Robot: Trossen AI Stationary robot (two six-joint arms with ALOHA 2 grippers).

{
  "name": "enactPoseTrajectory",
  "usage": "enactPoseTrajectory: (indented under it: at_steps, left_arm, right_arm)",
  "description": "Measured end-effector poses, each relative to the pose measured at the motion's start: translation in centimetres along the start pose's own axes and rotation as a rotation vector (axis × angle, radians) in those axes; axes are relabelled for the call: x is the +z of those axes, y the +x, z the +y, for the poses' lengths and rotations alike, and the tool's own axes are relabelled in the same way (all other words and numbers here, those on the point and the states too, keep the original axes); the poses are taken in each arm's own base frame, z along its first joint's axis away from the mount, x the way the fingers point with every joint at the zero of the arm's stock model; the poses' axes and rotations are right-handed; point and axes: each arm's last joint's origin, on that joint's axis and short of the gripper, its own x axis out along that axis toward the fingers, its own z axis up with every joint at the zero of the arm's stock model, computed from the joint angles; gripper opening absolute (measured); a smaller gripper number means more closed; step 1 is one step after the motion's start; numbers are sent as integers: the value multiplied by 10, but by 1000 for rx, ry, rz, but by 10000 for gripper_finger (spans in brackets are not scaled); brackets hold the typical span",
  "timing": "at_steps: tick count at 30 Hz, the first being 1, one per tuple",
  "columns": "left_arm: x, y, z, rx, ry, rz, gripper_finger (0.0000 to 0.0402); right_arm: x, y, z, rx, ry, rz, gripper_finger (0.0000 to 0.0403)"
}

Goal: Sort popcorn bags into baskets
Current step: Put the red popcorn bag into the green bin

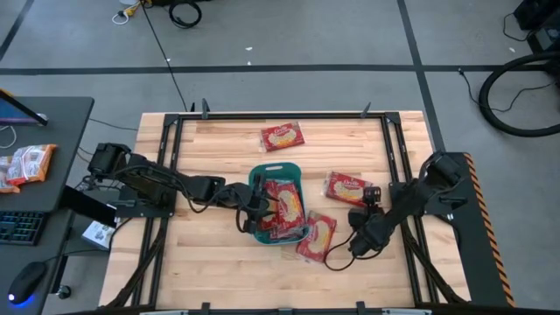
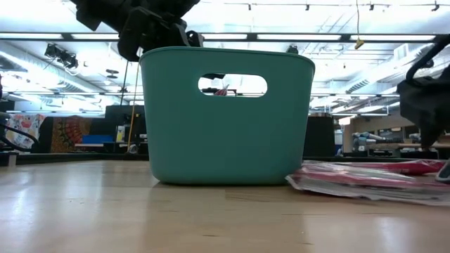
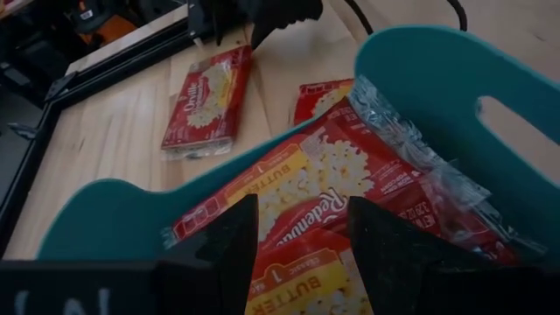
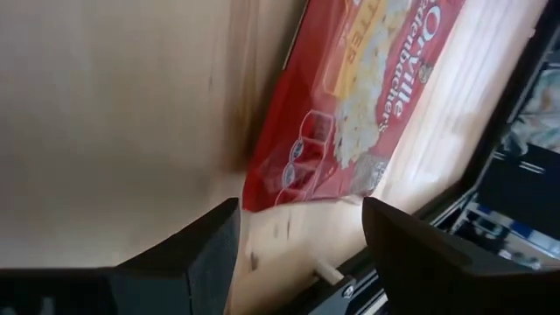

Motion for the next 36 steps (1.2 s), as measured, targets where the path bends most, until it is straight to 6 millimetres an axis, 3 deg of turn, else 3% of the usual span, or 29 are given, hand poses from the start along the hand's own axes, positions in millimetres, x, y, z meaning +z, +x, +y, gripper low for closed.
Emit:
enactPoseTrajectory:
  at_steps: [6,10,20,23,36]
  left_arm:
    - [0,0,0,0,1,0,181]
    - [0,0,0,0,2,0,181]
    - [0,0,0,0,1,0,181]
    - [0,0,0,1,1,-2,181]
    - [13,-1,2,34,-42,-131,185]
  right_arm:
    - [3,4,5,-17,-3,-29,243]
    - [1,9,8,-7,-1,-51,219]
    - [4,11,10,6,19,-71,48]
    - [7,0,6,-2,6,-48,10]
    - [25,-66,-23,-89,149,-53,5]
